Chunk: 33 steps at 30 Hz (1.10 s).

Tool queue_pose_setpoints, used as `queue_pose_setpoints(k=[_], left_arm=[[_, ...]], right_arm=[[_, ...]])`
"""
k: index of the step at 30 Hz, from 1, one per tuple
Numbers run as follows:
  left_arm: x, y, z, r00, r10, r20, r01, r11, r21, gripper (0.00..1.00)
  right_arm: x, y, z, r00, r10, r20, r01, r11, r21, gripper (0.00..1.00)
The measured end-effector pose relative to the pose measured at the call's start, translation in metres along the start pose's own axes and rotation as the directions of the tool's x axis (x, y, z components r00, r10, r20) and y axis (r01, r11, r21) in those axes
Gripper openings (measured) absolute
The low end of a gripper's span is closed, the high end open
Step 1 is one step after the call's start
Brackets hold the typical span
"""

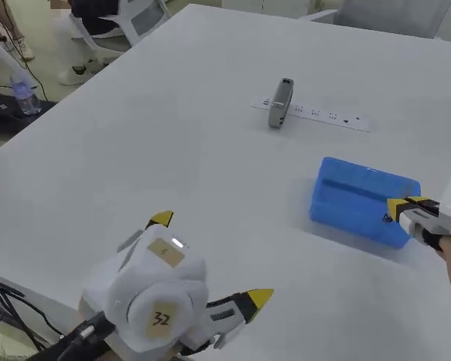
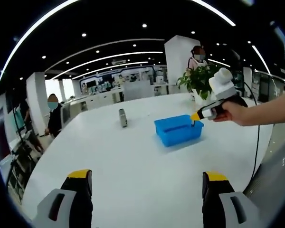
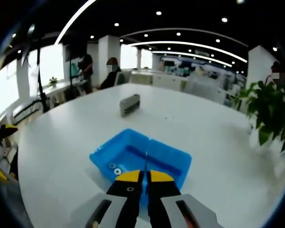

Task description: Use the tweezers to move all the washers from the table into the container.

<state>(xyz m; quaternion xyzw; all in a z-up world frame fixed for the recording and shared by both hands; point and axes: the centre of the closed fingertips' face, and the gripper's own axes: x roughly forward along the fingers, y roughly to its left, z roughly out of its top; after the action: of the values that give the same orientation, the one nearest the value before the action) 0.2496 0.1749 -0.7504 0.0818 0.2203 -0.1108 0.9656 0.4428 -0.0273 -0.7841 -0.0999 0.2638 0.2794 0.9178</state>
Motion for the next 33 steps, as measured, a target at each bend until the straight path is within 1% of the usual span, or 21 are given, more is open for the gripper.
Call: queue_pose_setpoints(k=[2, 3, 4, 5, 6, 7, 8, 9, 11, 12, 16, 18, 20, 21, 22, 25, 26, 28, 29, 31, 33], left_arm=[[-0.001, -0.001, 0.002, 0.9999, -0.004, 0.010, 0.004, 1.000, -0.015, 1.00], [-0.001, -0.001, 0.005, 0.9997, -0.008, 0.024, 0.008, 1.000, -0.030, 1.00], [-0.001, -0.003, 0.009, 0.9986, -0.020, 0.049, 0.022, 0.998, -0.053, 1.00], [-0.003, -0.006, 0.017, 0.9951, -0.033, 0.094, 0.042, 0.994, -0.099, 1.00], [-0.004, -0.006, 0.023, 0.9912, -0.038, 0.127, 0.055, 0.991, -0.126, 1.00], [-0.006, -0.004, 0.027, 0.9868, -0.034, 0.159, 0.058, 0.987, -0.152, 1.00], [-0.009, 0.000, 0.032, 0.9805, -0.023, 0.195, 0.059, 0.982, -0.182, 1.00], [-0.010, 0.002, 0.034, 0.9775, -0.017, 0.210, 0.060, 0.978, -0.199, 1.00], [-0.010, 0.008, 0.031, 0.9814, -0.004, 0.192, 0.048, 0.973, -0.226, 1.00], [-0.009, 0.009, 0.031, 0.9814, -0.002, 0.192, 0.047, 0.971, -0.234, 1.00], [-0.009, 0.007, 0.031, 0.9811, 0.000, 0.194, 0.046, 0.971, -0.235, 0.99], [-0.007, 0.007, 0.028, 0.9851, 0.001, 0.172, 0.040, 0.972, -0.232, 0.99], [-0.005, 0.007, 0.022, 0.9916, -0.001, 0.129, 0.032, 0.971, -0.237, 0.99], [-0.004, 0.010, 0.017, 0.9952, 0.012, 0.098, 0.010, 0.974, -0.227, 0.99], [-0.004, 0.011, 0.014, 0.9964, 0.019, 0.082, -0.001, 0.976, -0.216, 0.99], [-0.004, 0.009, 0.014, 0.9965, -0.004, 0.084, 0.020, 0.980, -0.196, 0.99], [-0.005, 0.008, 0.014, 0.9965, -0.006, 0.083, 0.021, 0.981, -0.190, 0.99], [-0.007, 0.007, 0.017, 0.9957, -0.008, 0.092, 0.024, 0.983, -0.180, 0.99], [-0.007, 0.007, 0.018, 0.9957, -0.011, 0.092, 0.028, 0.983, -0.181, 0.97], [-0.008, 0.008, 0.019, 0.9961, -0.007, 0.088, 0.022, 0.985, -0.169, 0.89], [-0.008, 0.009, 0.024, 0.9956, -0.007, 0.093, 0.021, 0.987, -0.159, 0.84]], right_arm=[[0.001, 0.000, -0.001, 1.0000, 0.001, -0.003, -0.001, 1.000, -0.001, 0.01], [0.001, 0.000, -0.002, 1.0000, 0.001, -0.006, -0.001, 1.000, -0.003, 0.01], [0.002, 0.001, -0.002, 1.0000, 0.002, -0.007, -0.002, 1.000, -0.005, 0.01], [0.003, 0.001, -0.003, 0.9999, 0.003, -0.011, -0.003, 1.000, -0.005, 0.01], [0.004, 0.000, -0.006, 0.9999, 0.004, -0.015, -0.004, 1.000, -0.004, 0.01], [0.005, 0.000, -0.007, 0.9998, 0.004, -0.018, -0.004, 1.000, -0.005, 0.01], [0.004, 0.000, -0.006, 1.0000, 0.003, -0.009, -0.003, 1.000, -0.006, 0.01], [0.004, 0.000, -0.006, 0.9999, 0.005, -0.015, -0.005, 1.000, -0.007, 0.01], [0.005, -0.001, -0.006, 0.9999, 0.006, -0.011, -0.006, 1.000, -0.003, 0.01], [0.006, -0.002, -0.007, 1.0000, 0.006, -0.006, -0.006, 1.000, -0.003, 0.01], [0.007, -0.002, -0.006, 1.0000, 0.010, 0.000, -0.010, 1.000, 0.001, 0.01], [0.006, -0.003, -0.006, 0.9999, 0.014, 0.002, -0.014, 1.000, 0.000, 0.01], [0.006, -0.003, -0.006, 0.9999, 0.017, -0.001, -0.017, 1.000, -0.008, 0.01], [0.004, -0.003, -0.005, 0.9999, 0.013, -0.004, -0.013, 1.000, -0.010, 0.02], [0.003, -0.003, -0.005, 0.9999, 0.011, -0.003, -0.011, 1.000, -0.010, 0.01], [-0.006, -0.005, 0.007, 0.9992, 0.005, 0.039, -0.005, 1.000, 0.007, 0.01], [-0.010, -0.005, 0.009, 0.9989, 0.002, 0.047, -0.003, 1.000, 0.012, 0.02], [-0.020, -0.006, 0.017, 0.9964, -0.007, 0.084, 0.004, 0.999, 0.034, 0.02], [-0.028, -0.005, 0.023, 0.9936, -0.007, 0.113, 0.001, 0.999, 0.049, 0.01], [-0.040, -0.003, 0.030, 0.9904, -0.005, 0.138, -0.003, 0.998, 0.056, 0.01], [-0.050, -0.001, 0.038, 0.9864, 0.002, 0.165, -0.011, 0.999, 0.049, 0.01]])
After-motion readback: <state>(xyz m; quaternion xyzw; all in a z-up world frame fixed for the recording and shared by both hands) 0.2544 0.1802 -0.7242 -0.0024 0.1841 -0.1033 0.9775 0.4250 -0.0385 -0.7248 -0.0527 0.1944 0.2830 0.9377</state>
